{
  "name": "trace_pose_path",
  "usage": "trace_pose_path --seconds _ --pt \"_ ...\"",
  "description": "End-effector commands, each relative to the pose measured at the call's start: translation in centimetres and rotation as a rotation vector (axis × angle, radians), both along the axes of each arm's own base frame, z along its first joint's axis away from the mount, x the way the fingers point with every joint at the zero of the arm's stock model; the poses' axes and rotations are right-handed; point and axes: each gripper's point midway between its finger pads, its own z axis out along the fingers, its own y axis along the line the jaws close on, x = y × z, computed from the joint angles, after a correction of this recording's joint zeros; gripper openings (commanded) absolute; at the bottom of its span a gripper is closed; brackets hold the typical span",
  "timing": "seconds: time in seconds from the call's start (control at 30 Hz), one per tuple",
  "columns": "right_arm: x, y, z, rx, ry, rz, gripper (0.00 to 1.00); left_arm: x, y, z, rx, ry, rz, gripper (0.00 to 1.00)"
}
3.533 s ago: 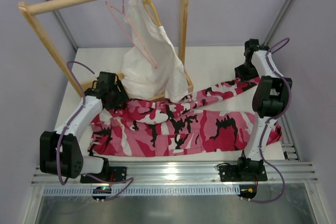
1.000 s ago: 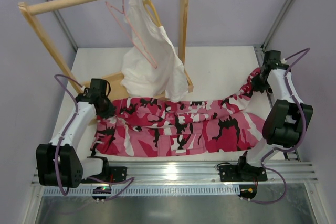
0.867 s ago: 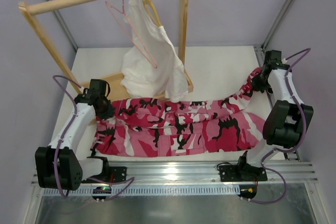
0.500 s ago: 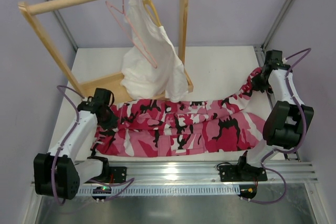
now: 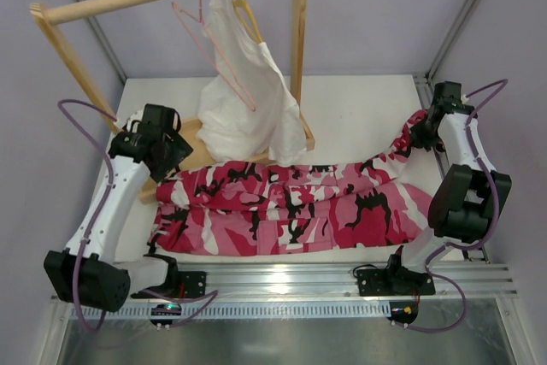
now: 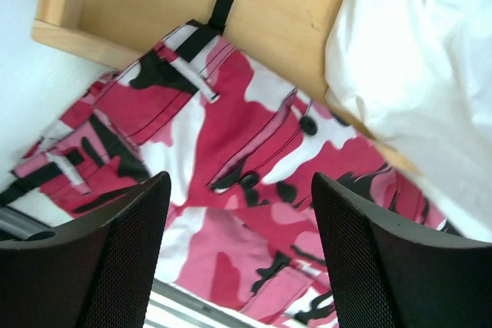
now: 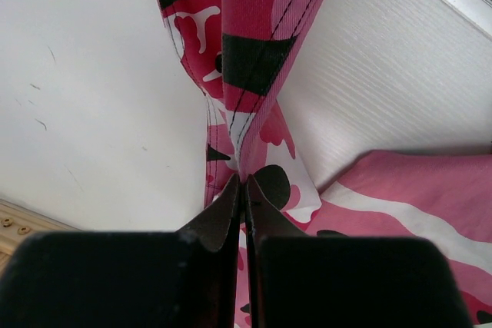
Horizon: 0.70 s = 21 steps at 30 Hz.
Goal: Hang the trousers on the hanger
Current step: Fold the trousers
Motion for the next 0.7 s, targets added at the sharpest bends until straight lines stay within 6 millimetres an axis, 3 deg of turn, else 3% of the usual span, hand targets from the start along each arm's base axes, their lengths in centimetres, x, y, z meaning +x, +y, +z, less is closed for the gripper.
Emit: trace_pose_path --seconds 0.0,0.07,0.13,0.17,0.47,0.67 --pt "0.4 -0.5 1.5 -0.028 -0.049 0.005 0.04 2.6 -0.1 -1.2 -0.017 0.037 0.113 0.74" --pt "0.3 -0.7 1.7 -0.042 -0.051 -0.001 0.03 4.2 -0.8 -2.3 -0.053 0.073 0.181 0.69" --pt "0.3 -0.8 1.7 -0.046 -0.05 -0.005 0.04 4.4 -1.0 -3.2 -0.051 0.147 0.203 0.69" --pt "0.3 -0.9 1.6 -0.047 -0.05 -0.006 0.04 5.5 -1.2 -3.7 -0.058 0.171 0.252 0.7" --pt "0.3 -1.0 1.7 -0.057 -0.053 -0.005 0.04 6.9 0.4 -6.6 0.014 0.292 0.393 0.76" --pt "0.3 -1.2 1.8 -0.065 -0.054 -0.013 0.04 6.7 0.2 -10.9 -0.07 0.397 0.403 0.76"
